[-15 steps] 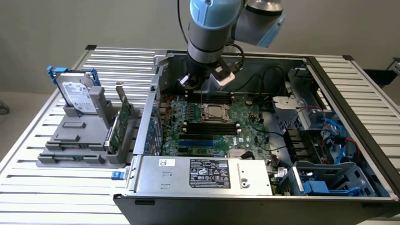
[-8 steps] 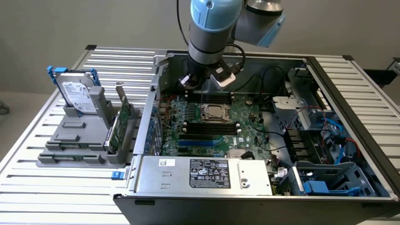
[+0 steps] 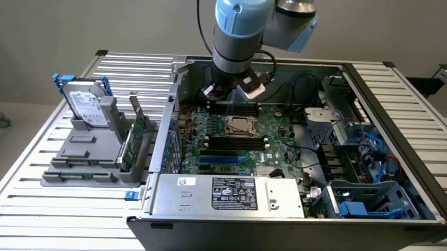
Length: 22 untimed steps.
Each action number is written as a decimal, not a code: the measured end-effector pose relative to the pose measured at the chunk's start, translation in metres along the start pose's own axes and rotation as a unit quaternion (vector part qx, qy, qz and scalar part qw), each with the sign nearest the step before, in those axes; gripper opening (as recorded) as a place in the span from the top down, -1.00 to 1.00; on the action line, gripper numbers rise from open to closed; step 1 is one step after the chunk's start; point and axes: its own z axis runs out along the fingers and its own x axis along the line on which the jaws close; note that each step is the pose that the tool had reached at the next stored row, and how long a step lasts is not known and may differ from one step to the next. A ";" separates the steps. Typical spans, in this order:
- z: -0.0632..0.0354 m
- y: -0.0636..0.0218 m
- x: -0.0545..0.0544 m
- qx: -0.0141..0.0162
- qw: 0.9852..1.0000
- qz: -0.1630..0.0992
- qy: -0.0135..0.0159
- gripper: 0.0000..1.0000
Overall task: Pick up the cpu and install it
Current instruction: 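Close the cpu cover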
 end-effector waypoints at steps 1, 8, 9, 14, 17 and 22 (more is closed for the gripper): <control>-0.0003 0.0007 0.000 0.001 1.000 0.001 0.001 0.79; -0.0001 0.0031 -0.001 -0.002 1.000 0.017 0.009 0.79; 0.0011 0.0038 -0.001 -0.002 1.000 0.021 0.011 0.79; 0.0090 0.0075 -0.004 -0.005 0.999 0.029 0.015 0.79; 0.0135 0.0095 -0.005 -0.005 0.999 0.030 0.015 0.79; 0.0192 0.0122 -0.006 -0.005 0.999 0.030 0.016 0.79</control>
